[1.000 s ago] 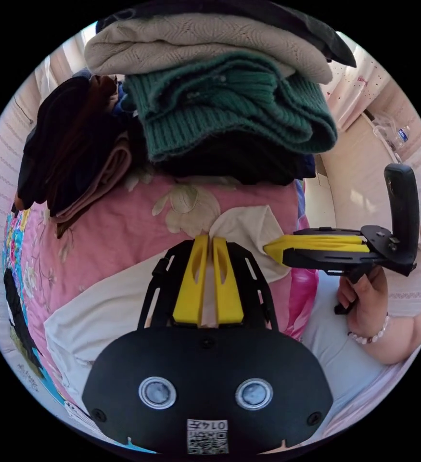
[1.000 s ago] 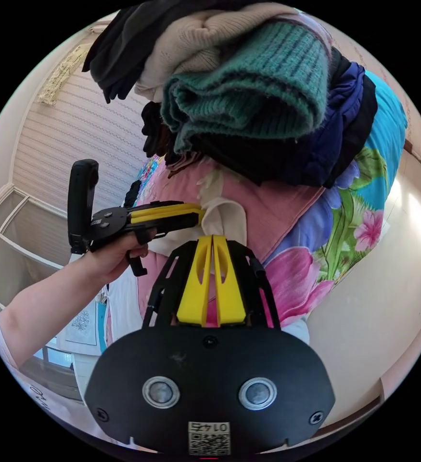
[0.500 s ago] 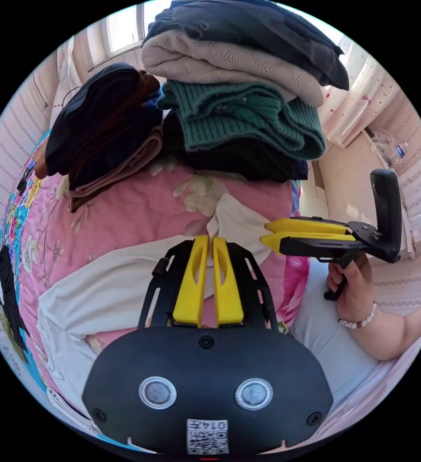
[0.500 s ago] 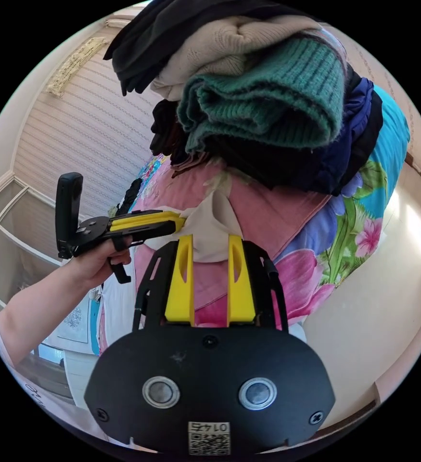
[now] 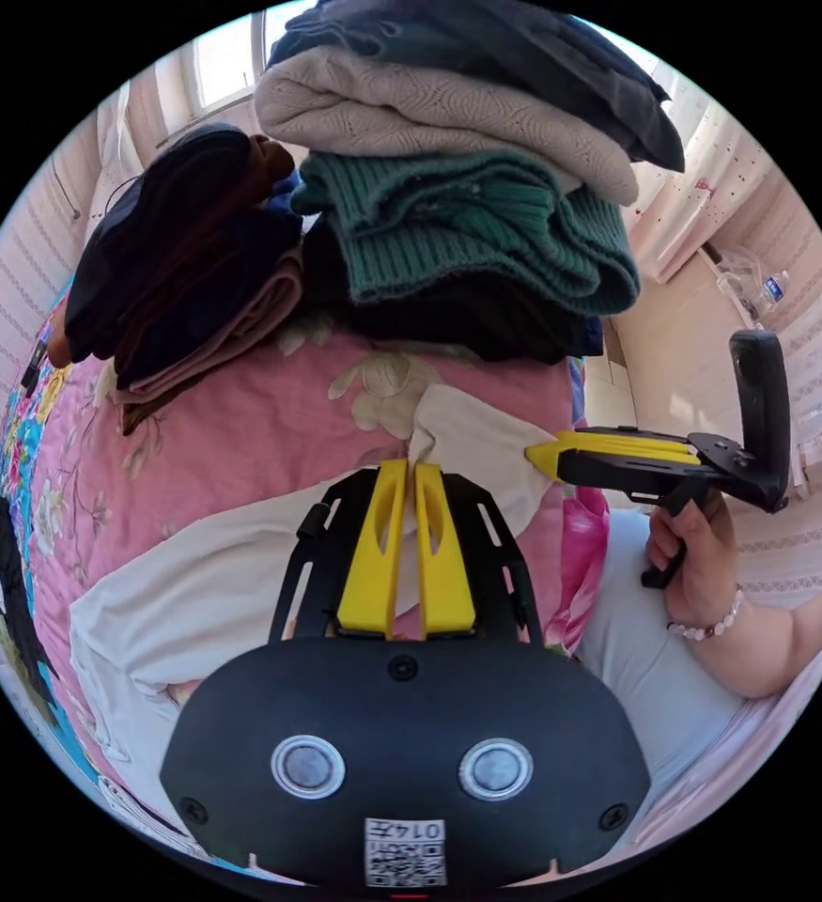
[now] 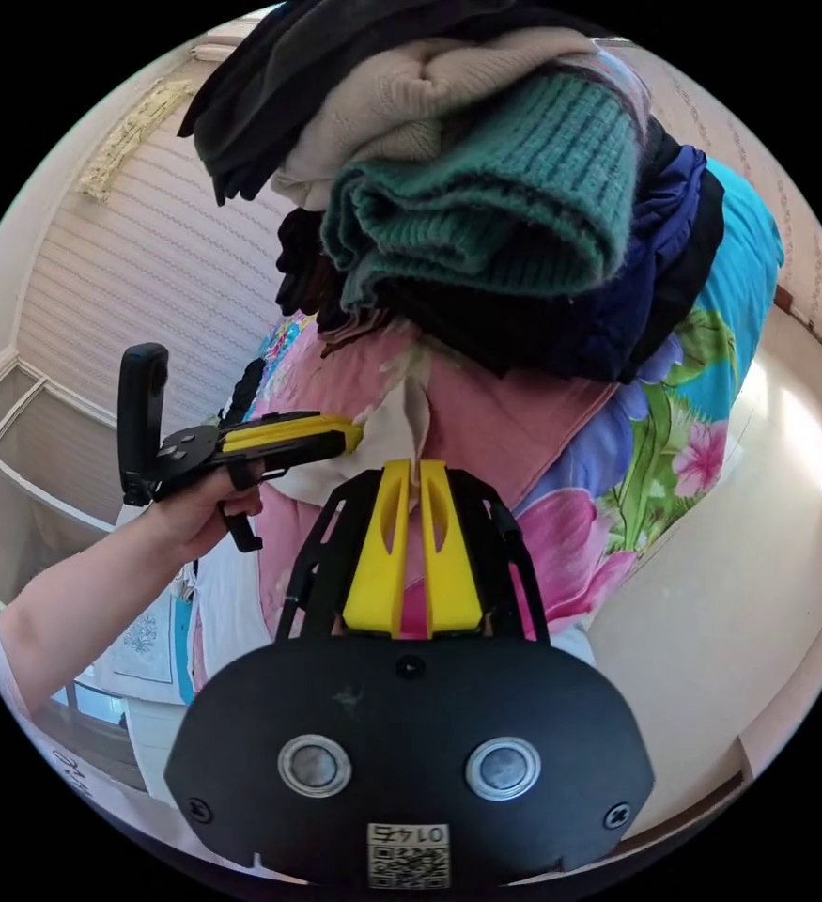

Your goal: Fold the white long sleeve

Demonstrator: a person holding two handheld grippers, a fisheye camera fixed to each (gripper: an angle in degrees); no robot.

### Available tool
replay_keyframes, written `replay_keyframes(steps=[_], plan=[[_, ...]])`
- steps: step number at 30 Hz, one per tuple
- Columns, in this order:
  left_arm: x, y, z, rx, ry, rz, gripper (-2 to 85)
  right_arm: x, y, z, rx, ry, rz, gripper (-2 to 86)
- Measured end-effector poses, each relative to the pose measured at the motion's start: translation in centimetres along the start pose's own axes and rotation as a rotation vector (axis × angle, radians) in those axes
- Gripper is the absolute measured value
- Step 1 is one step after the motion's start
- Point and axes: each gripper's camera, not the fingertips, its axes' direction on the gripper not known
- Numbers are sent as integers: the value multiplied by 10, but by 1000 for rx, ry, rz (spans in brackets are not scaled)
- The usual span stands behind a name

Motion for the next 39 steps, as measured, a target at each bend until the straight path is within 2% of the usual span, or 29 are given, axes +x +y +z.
replay_keyframes(steps=[5,10,13,17,21,27,31,36,39], plan=[[-17,24,-68,116,1,-68,-7,-34,15,0,17,-82,-144,10],[-38,88,-164,250,-52,-127,-8,-84,32,-8,75,-361,-289,9],[-54,155,-227,327,-73,-198,-8,-133,44,-6,59,-527,-415,8],[-69,265,-307,393,-174,-307,-8,-231,71,16,-92,-653,-609,8],[-80,378,-362,466,-184,-491,-9,-328,131,49,-260,-720,-846,8],[-85,504,-388,512,-166,-687,-9,-412,221,103,-493,-676,-1064,8],[-88,555,-385,493,-147,-749,-8,-441,261,135,-618,-664,-1125,9],[-103,618,-393,416,-131,-961,-9,-479,324,186,-780,-520,-1263,14],[-102,639,-414,400,-157,-1001,-8,-492,358,201,-826,-440,-1369,22]])
